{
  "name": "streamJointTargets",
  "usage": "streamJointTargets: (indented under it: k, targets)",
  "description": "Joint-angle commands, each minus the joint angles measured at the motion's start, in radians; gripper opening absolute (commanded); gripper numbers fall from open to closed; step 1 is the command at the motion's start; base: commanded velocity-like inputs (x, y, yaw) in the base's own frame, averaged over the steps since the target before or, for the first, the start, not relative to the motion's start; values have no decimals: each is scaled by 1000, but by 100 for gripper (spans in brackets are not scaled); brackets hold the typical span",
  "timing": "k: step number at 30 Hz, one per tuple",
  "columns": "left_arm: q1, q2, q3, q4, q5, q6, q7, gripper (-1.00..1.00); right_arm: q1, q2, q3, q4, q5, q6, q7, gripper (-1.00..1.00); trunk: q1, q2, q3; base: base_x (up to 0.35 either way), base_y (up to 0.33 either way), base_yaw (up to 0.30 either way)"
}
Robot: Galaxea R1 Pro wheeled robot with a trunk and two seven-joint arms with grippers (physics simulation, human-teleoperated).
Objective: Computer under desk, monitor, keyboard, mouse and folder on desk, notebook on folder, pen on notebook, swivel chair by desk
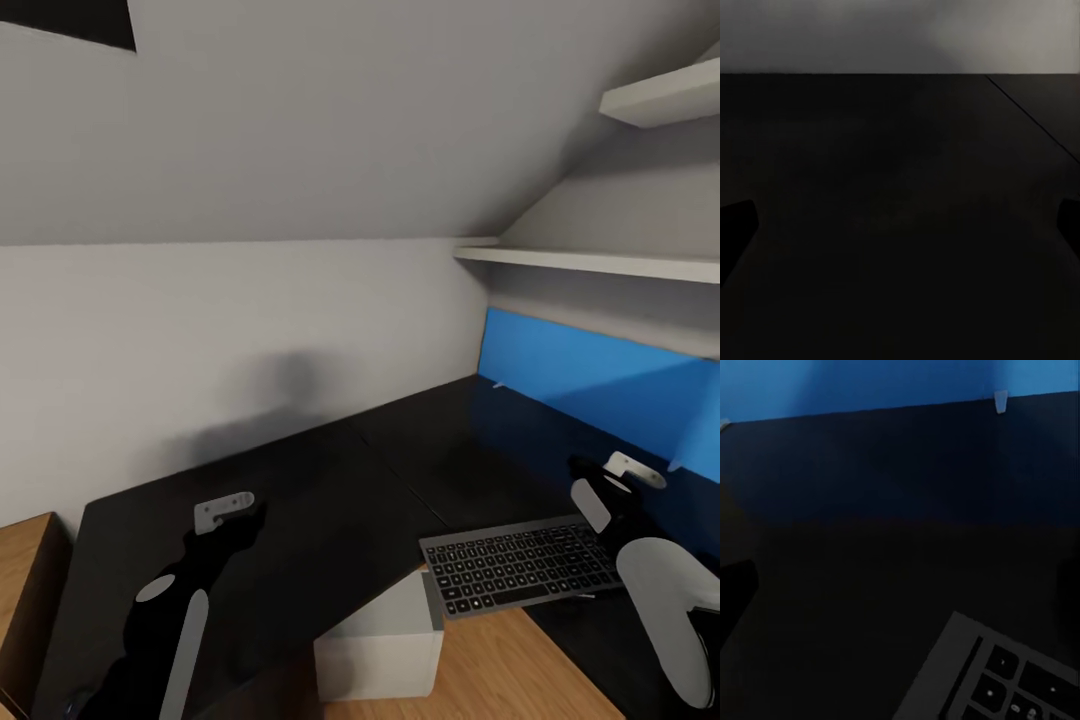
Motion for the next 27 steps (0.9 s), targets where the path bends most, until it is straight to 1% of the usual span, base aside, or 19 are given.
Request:
streamJointTargets:
  k: [1, 7, 12, 13, 20, 27]
  targets:
    - [-1, -1, 0, -1, 6, 5, 5, 100, 0, -1, 1, -1, -6, 3, -4, 100, 4, -8, -4, 0, 0, 0]
    - [-1, -1, 0, -1, 6, 5, 5, 100, 0, -6, 0, 2, -4, 18, -10, 100, 27, -50, -23, 0, 0, 0]
    - [-1, -1, 0, -1, 7, 5, 5, 100, 0, -8, -1, 2, -3, 58, -12, 100, 46, -85, -39, 0, 0, 0]
    - [-1, -1, 1, -1, 7, 5, 5, 100, 0, -9, -1, 2, -2, 68, -12, 100, 46, -85, -39, 0, 0, 0]
    - [0, -1, 0, -1, 7, 5, 5, 100, 0, -9, 4, 13, 4, 75, -13, 100, 46, -85, -39, 0, 0, 0]
    - [-1, -1, 0, -1, 6, 5, 5, 100, 0, -9, 7, 16, 8, 75, -41, 100, 73, -134, -61, 0, 0, 0]
